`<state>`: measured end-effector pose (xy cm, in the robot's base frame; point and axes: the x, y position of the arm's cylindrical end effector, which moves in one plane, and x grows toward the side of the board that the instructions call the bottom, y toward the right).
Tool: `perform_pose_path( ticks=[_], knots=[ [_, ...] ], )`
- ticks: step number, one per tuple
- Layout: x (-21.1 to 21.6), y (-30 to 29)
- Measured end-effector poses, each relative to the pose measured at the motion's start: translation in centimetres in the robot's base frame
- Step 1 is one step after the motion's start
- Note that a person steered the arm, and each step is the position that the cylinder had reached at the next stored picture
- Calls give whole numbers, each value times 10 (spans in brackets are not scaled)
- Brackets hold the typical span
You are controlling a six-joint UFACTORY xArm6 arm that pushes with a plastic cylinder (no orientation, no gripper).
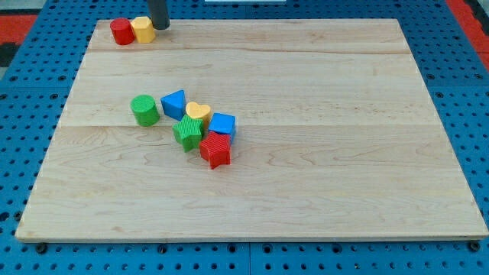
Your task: Move your arm to the bottom right of the red star
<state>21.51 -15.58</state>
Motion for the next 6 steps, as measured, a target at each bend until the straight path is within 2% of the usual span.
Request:
perform_pose_path(
  ticks=[1, 2, 3, 4, 5, 6],
  knots=[
    [14, 1],
    [20, 67],
    [89, 164],
    [211, 255],
    [302, 290],
    [334, 224]
  ],
)
